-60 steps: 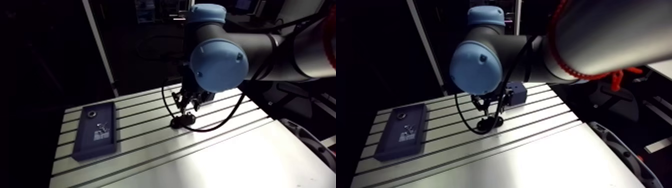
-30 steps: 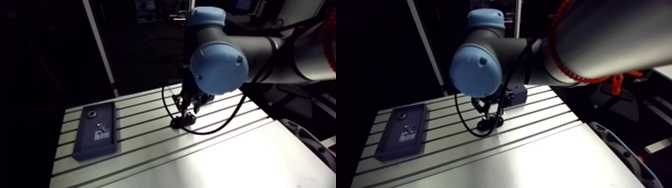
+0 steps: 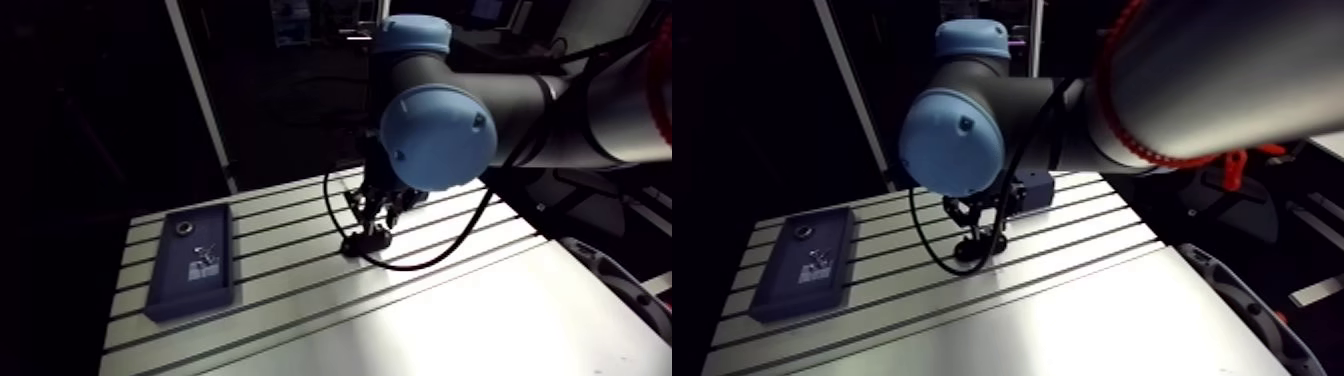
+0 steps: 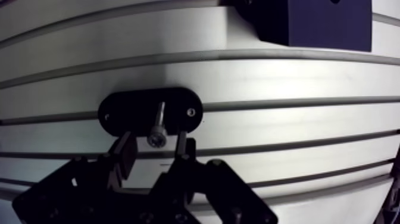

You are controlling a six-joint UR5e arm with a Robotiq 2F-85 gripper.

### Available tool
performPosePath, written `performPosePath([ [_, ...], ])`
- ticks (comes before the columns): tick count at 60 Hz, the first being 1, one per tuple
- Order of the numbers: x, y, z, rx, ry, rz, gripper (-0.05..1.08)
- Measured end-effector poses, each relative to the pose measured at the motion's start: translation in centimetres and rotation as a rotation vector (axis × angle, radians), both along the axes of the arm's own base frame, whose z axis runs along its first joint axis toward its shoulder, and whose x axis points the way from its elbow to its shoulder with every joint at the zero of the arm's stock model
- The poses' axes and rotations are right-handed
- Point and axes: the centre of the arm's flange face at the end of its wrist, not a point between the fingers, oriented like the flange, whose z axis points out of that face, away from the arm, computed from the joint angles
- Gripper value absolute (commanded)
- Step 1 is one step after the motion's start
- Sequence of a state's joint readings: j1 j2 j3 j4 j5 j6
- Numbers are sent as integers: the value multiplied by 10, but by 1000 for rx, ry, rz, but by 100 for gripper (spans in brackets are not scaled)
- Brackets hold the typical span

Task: Pick up the M10 bolt and insert it into the hole until fully seated.

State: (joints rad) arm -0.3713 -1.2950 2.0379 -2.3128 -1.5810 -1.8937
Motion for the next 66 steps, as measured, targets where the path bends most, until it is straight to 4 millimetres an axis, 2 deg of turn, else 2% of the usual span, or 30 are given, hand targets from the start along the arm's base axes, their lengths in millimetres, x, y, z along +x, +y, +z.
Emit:
performPosePath([
  [25, -1, 0, -1, -1, -1, 1, 65],
  [45, -1, 0, -3, -4, -6, 1, 67],
  [56, -1, 0, -3, -4, -6, 1, 75],
  [66, -2, 1, -1, -4, -2, 1, 77],
])
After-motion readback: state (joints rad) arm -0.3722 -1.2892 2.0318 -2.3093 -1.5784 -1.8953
